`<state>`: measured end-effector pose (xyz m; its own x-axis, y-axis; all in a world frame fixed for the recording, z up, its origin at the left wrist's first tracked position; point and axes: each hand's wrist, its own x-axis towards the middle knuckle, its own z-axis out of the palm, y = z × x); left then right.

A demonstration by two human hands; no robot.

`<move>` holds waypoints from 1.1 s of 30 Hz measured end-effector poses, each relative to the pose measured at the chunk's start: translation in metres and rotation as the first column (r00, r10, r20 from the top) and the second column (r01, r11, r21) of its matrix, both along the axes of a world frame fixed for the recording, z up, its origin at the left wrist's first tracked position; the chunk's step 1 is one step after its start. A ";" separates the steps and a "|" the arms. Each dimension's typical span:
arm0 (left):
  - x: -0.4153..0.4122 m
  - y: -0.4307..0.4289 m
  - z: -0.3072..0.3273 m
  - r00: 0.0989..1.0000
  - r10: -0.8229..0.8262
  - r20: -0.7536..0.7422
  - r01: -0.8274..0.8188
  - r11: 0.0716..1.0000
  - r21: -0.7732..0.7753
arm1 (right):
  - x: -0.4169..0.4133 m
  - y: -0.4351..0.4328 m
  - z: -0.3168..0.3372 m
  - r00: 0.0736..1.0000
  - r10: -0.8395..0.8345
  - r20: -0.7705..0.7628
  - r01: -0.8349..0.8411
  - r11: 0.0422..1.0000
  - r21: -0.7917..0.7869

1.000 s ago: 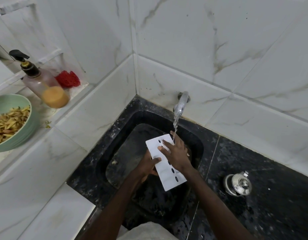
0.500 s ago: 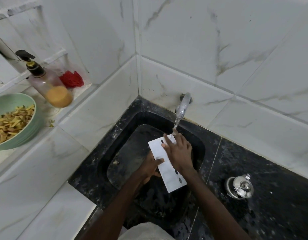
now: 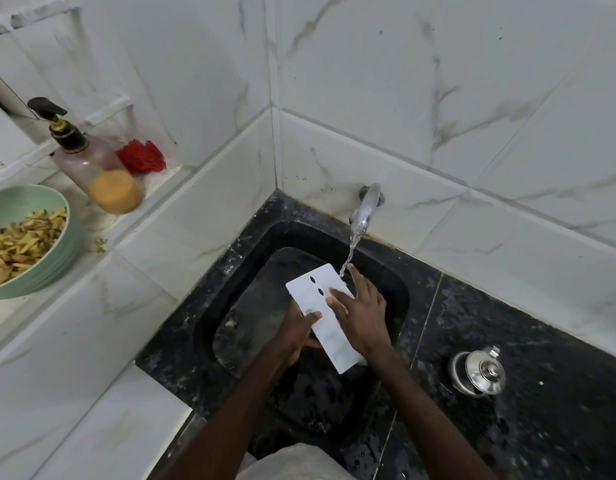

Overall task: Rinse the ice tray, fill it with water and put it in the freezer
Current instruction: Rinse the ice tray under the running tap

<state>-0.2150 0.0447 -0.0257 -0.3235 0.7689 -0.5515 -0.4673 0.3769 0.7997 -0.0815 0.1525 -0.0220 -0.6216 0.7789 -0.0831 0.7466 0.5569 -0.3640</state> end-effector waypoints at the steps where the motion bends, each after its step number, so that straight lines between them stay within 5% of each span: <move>1: -0.001 0.000 -0.001 1.000 0.011 -0.002 -0.011 1.000 -0.003 | 0.000 -0.001 0.000 1.000 -0.014 -0.006 0.014 1.000 0.012; 5: 0.002 0.000 0.002 1.000 0.009 0.003 -0.009 1.000 -0.015 | -0.009 0.003 0.008 0.990 -0.139 0.007 0.138 0.981 -0.138; 7: 0.003 0.001 0.005 1.000 0.027 -0.005 -0.027 1.000 -0.012 | -0.018 0.001 0.010 0.998 -0.062 -0.011 0.059 0.982 -0.181; 10: -0.002 -0.002 0.002 0.999 0.048 -0.025 -0.049 0.999 -0.011 | -0.015 0.001 0.008 0.999 0.043 -0.033 -0.047 0.990 -0.132; 13: 0.001 -0.005 0.001 0.999 0.053 -0.006 -0.053 0.998 -0.016 | -0.008 0.012 0.007 0.999 -0.044 0.006 0.045 0.997 -0.068; 20: -0.002 0.001 0.000 0.994 0.098 -0.051 -0.101 0.993 -0.060 | -0.016 0.001 -0.003 0.998 0.055 -0.022 -0.058 0.983 -0.176; 25: -0.002 0.008 -0.003 0.968 0.242 -0.060 -0.248 0.957 -0.149 | -0.004 0.004 -0.007 0.991 -0.127 -0.044 0.112 0.964 -0.242; 33: 0.006 0.011 0.009 0.978 0.204 0.044 -0.201 0.977 -0.071 | -0.002 0.009 -0.020 0.991 -0.118 -0.061 0.094 0.947 -0.307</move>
<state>-0.2092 0.0559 -0.0163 -0.4388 0.6520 -0.6184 -0.5790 0.3211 0.7494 -0.0830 0.1617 -0.0419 -0.5510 0.7861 -0.2800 0.7578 0.3308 -0.5625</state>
